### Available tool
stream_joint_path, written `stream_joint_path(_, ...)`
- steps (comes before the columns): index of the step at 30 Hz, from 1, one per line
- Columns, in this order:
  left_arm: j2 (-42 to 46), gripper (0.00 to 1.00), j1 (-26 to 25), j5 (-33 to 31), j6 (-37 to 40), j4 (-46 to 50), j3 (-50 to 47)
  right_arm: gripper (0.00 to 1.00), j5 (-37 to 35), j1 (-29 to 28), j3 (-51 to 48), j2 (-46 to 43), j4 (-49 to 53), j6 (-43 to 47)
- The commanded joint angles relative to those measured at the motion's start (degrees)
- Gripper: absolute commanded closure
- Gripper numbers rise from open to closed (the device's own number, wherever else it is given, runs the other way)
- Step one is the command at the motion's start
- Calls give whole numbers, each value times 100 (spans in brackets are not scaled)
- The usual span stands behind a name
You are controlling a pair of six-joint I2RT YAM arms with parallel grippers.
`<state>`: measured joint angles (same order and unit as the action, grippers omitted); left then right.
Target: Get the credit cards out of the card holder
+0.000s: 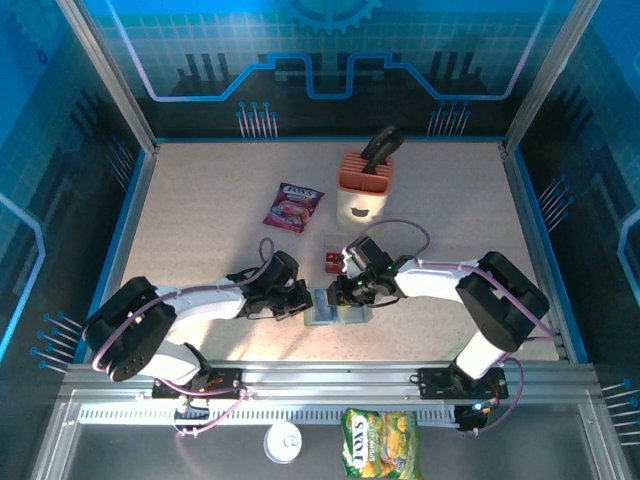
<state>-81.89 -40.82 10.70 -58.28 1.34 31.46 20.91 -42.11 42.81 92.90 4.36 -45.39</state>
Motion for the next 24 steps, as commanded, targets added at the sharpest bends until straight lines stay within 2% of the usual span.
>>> stream_joint_path(1,164,100,24,-73,167,413,207,75,-157,-99,15,-311,188,-4)
stream_joint_path(24,-397,100,-213,-55,123,637,462,74,-357,-95,-194,-488,276,-128)
